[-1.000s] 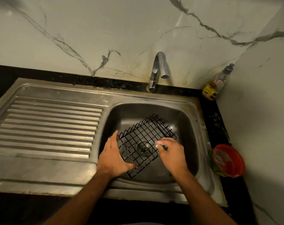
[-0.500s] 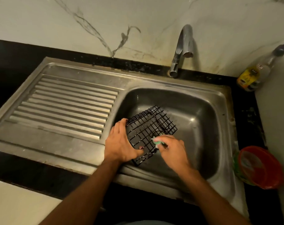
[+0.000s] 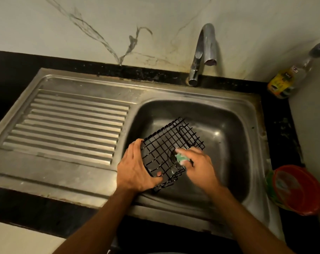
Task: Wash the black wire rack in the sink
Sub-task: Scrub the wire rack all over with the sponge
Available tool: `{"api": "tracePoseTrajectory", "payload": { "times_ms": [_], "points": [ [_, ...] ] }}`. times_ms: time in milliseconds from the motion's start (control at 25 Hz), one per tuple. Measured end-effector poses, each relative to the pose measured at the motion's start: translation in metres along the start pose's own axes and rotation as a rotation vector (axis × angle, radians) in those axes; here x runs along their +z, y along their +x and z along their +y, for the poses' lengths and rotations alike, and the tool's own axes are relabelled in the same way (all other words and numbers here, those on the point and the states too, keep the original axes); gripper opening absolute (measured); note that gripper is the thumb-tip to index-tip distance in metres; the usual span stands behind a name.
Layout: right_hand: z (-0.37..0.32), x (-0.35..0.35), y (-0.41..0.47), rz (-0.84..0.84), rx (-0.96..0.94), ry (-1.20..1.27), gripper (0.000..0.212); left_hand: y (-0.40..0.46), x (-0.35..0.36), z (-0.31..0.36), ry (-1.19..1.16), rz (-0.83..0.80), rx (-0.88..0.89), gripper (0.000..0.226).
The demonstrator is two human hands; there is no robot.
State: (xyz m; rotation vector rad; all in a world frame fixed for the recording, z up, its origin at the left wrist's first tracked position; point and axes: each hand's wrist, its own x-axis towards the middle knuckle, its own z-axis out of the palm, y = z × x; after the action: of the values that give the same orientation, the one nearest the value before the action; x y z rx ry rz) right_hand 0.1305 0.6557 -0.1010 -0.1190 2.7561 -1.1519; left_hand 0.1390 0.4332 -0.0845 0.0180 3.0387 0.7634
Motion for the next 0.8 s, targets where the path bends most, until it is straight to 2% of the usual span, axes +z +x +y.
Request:
{"api": "tracePoseTrajectory", "payload": {
  "times_ms": [160, 360, 480, 560, 640, 800],
  "points": [
    [-0.014, 0.006, -0.030, 0.006, -0.147, 0.036, 0.030, 0.003, 0.002, -0.002, 0.024, 0.010, 0.056, 0.120],
    [0.046, -0.008, 0.029, 0.129, 0.103, -0.119, 0.019, 0.006, 0.002, 0.000, -0.011, -0.010, 0.025, 0.121],
    [0.056, -0.023, 0.045, 0.222, 0.240, -0.077, 0.013, 0.005, 0.001, -0.001, -0.017, -0.020, 0.014, 0.122],
    [0.045, -0.026, 0.041, 0.197, 0.259, -0.044, 0.012, 0.010, 0.002, -0.001, -0.032, -0.024, 0.014, 0.122],
    [0.026, -0.022, 0.024, 0.131, 0.231, -0.017, 0.014, 0.016, 0.005, 0.000, -0.049, -0.042, 0.030, 0.124],
    [-0.006, -0.002, -0.019, 0.039, -0.041, -0.017, 0.033, 0.020, 0.011, -0.003, -0.082, -0.026, 0.143, 0.120]
  ]
}}
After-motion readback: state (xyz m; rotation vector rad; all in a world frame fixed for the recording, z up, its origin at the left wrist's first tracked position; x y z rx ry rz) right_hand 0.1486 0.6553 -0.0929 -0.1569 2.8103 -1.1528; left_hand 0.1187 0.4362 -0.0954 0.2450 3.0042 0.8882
